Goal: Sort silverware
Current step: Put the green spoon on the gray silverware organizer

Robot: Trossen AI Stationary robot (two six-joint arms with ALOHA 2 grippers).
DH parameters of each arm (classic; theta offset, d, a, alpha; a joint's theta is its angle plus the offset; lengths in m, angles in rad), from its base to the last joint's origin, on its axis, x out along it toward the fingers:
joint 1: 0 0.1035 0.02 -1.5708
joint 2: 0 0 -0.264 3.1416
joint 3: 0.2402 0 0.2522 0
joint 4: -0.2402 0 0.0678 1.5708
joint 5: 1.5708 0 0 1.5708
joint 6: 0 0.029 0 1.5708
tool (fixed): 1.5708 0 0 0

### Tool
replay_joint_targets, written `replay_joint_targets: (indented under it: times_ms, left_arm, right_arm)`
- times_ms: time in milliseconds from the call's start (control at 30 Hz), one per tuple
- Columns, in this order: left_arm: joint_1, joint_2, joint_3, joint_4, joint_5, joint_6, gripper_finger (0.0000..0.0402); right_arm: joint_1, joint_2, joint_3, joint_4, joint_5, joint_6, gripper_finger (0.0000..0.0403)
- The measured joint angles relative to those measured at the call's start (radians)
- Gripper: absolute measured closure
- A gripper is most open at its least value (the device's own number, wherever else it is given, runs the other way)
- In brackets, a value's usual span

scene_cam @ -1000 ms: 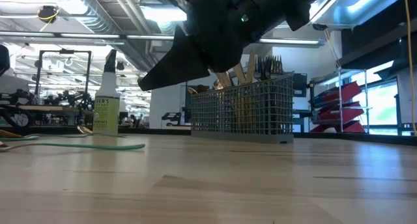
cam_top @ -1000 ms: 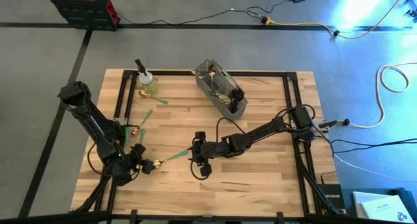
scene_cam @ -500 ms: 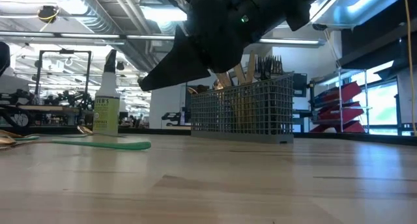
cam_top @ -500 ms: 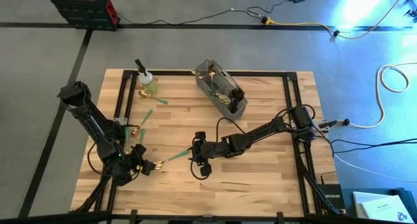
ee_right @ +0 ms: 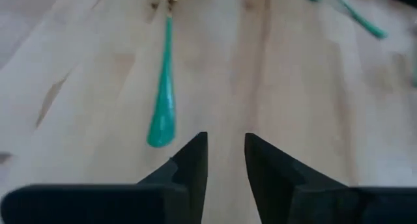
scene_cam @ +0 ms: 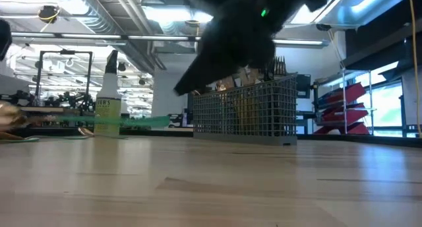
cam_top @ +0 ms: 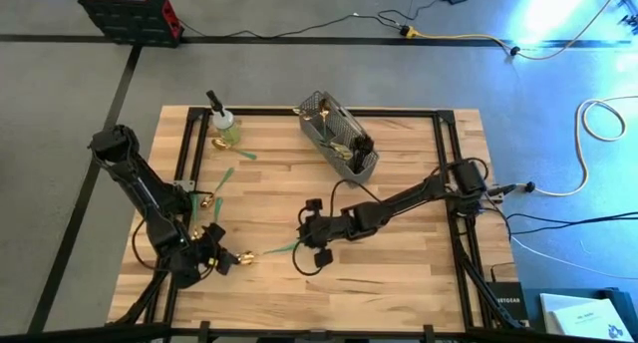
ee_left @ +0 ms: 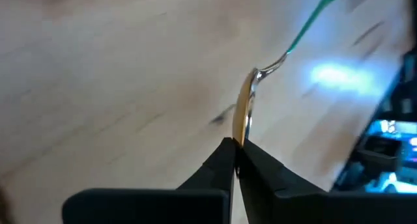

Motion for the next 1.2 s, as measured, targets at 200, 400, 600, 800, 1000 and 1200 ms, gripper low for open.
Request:
replay_joint_targets:
  times_ms: [200, 400, 600, 800, 1000, 1200]
  left_arm:
    - [0.035, -0.002, 0.09, -0.059, -0.057, 0.088, 0.0401]
    - [0.095, -0.034, 0.197, -0.145, -0.053, 0.223, 0.0402]
    - [0.183, -0.104, 0.349, -0.342, -0.045, 0.374, 0.0401]
    - [0.314, -0.145, 0.521, -0.479, -0.008, 0.584, 0.0401]
    - [0.522, -0.146, 0.689, -0.575, 0.103, 0.858, 0.0401]
    - [0.743, -0.146, 0.814, -0.66, 0.24, 1.094, 0.0401]
  right_arm:
    - [0.086, -0.141, 0.0, -0.189, 0.169, 0.005, 0.037]
    - [0.208, -0.278, 0.0, -0.352, 0.327, 0.059, 0.04]
    - [0.321, -0.381, 0.0, -0.544, 0.55, 0.213, 0.04]
    - [0.383, -0.406, 0.0, -0.707, 0.676, 0.349, 0.0402]
    - [0.405, -0.405, 0.0, -0.845, 0.686, 0.49, 0.0403]
    - [0.437, -0.405, 0.0, -0.925, 0.621, 0.627, 0.0403]
